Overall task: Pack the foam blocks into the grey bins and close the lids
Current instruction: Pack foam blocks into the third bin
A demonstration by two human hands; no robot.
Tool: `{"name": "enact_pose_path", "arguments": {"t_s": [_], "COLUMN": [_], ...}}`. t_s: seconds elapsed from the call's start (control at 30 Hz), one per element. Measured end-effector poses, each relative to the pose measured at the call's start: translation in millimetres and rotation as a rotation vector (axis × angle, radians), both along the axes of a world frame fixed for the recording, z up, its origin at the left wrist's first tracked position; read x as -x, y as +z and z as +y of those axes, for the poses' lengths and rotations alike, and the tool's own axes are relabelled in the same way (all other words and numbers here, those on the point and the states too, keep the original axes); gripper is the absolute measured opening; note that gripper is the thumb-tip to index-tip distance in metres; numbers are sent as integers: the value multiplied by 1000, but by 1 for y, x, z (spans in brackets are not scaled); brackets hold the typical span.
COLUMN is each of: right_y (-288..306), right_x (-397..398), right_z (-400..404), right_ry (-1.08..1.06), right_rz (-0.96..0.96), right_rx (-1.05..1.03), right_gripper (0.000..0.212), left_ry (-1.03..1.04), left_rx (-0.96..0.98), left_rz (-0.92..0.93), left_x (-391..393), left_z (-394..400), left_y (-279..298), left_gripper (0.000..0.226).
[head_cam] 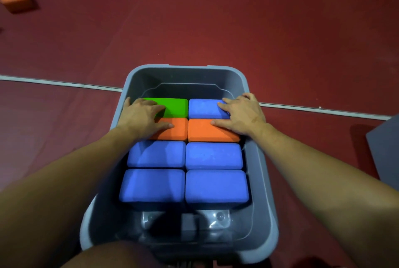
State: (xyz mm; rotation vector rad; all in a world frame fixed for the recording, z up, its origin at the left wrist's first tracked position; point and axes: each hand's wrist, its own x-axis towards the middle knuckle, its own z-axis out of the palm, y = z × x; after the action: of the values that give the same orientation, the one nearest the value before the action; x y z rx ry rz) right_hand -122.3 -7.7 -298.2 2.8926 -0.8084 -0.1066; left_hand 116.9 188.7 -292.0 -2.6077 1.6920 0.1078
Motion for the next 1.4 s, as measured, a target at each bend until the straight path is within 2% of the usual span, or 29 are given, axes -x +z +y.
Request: {"name": "enact_pose_path", "arguments": {"t_s": [0.1, 0.17, 0.23, 0.33, 0.37, 0.47, 0.57, 0.83, 0.97, 1.07, 1.13, 1.27, 1.4], "right_y": [2, 2, 1, 0, -1, -5, -12, -7, -5, -2, 1, 25, 75], "right_x": [5, 11, 22, 42, 49, 65, 71, 59, 54, 53, 54, 61, 79], "right_z": [5, 9, 20, 43, 52, 74, 86, 54, 45, 48, 51, 55, 60], "right_ry": [-38, -88, -149, -188, -190, -204, -202, -182, -185, -183, -179, -177, -140], "right_rz": [-221, -370, -390, -347, -351, -373, -351, -286, -221, -156, -131, -196, -264], "right_rx": [-121, -209, -293, -373, -391, -427, -371, -315, -270, -248, -255, -365, -315], "right_gripper": [81, 79, 85, 92, 91, 85, 83, 82, 69, 69, 70, 74, 74], "left_ry": [85, 163, 200, 118, 103, 48, 62, 51, 60, 57, 75, 105, -32], "left_rx": [117, 119, 84, 80, 82, 75, 74, 206, 116, 45, -69, -255, -231], "left_rz": [-39, -31, 43, 157, 181, 142, 111, 119, 101, 123, 155, 267, 235], "left_x": [6, 6, 3, 4, 7, 18, 20, 17, 12, 8, 7, 23, 68], "left_z": [21, 39, 60, 88, 95, 105, 99, 67, 55, 59, 60, 44, 13], "left_y": [1, 4, 7, 7, 5, -1, -2, 1, 3, 4, 9, 49, 113], "left_gripper": [70, 72, 84, 116, 117, 110, 110, 104, 108, 108, 108, 108, 70]}}
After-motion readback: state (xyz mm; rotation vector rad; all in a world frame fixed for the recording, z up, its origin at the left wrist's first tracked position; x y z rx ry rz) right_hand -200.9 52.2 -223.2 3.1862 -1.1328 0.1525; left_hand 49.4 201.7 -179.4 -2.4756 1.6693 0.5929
